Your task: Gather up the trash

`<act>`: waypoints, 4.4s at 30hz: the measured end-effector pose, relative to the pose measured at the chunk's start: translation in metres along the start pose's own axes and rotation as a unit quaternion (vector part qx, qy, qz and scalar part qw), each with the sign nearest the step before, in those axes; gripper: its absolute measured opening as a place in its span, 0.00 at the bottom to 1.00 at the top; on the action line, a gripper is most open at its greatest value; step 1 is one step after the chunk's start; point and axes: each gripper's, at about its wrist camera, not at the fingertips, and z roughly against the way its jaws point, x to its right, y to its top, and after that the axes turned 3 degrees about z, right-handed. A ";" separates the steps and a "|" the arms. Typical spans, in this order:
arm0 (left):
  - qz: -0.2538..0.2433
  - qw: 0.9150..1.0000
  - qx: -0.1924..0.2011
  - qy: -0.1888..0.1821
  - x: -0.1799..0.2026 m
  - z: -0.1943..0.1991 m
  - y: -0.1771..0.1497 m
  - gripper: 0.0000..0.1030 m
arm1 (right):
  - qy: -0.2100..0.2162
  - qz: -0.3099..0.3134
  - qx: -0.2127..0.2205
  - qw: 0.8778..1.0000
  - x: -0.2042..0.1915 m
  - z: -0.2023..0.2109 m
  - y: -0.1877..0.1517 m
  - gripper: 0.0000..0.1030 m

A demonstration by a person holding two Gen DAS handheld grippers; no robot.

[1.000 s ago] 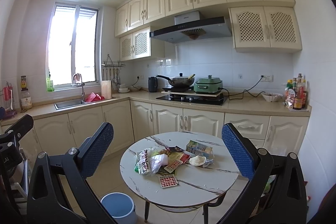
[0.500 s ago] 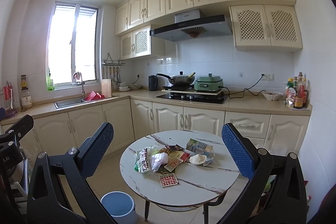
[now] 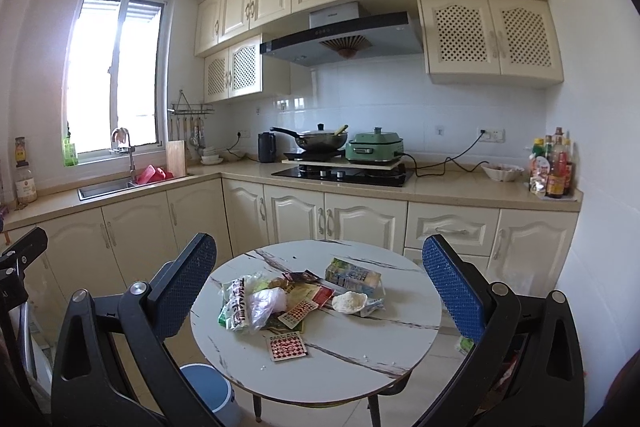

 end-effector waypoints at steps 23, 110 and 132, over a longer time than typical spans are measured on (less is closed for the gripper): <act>-0.020 0.960 -0.277 -0.035 0.071 -0.329 -0.043 0.99 | -0.018 -0.051 -0.234 0.971 0.092 -0.241 -0.145 1.00; 0.105 0.905 -0.412 -0.012 -0.330 -0.282 -0.211 0.64 | 0.304 0.092 -0.362 0.876 -0.376 -0.406 -0.287 0.49; 0.070 0.986 -0.143 0.048 -0.203 -0.006 -0.020 0.93 | 0.231 0.059 -0.135 0.962 -0.247 -0.209 -0.089 0.99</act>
